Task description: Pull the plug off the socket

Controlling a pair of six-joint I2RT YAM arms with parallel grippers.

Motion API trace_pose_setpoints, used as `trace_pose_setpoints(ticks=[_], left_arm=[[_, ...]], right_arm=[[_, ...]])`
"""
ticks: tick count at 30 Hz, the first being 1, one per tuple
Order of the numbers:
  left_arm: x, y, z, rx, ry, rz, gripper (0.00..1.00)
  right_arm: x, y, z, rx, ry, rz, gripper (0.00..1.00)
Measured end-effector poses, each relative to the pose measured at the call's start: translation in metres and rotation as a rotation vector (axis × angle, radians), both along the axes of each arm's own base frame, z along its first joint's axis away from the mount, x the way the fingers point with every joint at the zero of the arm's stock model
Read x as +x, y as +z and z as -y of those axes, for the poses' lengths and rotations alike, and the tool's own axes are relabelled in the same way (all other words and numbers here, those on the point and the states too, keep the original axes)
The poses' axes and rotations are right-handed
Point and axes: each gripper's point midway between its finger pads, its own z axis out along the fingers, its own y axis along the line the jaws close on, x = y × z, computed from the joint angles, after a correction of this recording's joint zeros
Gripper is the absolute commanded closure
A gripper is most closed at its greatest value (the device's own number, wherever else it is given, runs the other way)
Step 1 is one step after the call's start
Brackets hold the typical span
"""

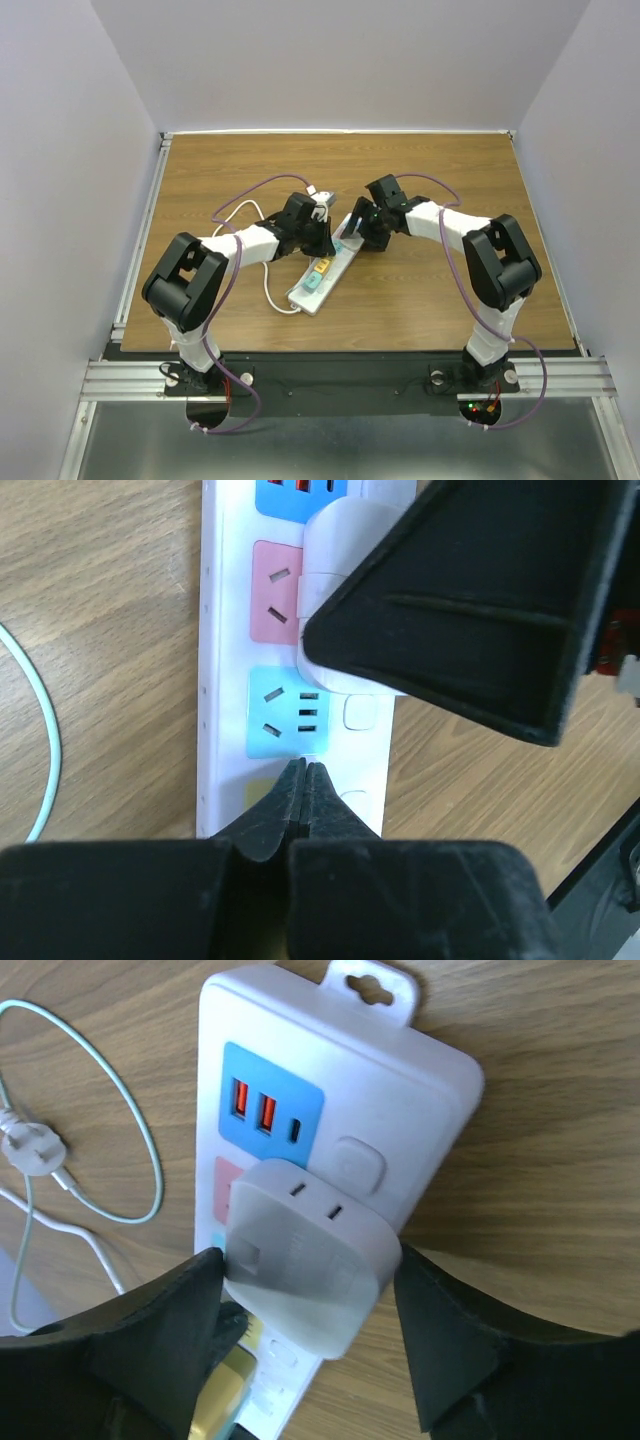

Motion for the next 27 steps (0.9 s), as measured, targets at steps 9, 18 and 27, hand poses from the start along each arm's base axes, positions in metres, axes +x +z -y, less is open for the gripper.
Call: trace_pose_setpoints(ticks=[9,18,27], left_arm=[[-0.003,0.000,0.001,-0.018,0.011,-0.017,1.00],[-0.005,-0.001,0.005,-0.030,0.006,-0.022,1.00],[-0.006,0.000,0.013,-0.061,-0.005,-0.021,1.00]], right_arm=[[0.002,-0.002,-0.007,0.047,-0.005,-0.026,0.88],[-0.005,0.012,-0.004,0.069,-0.027,-0.034,1.00],[-0.004,0.046,0.002,0.113,-0.071,0.011,0.99]])
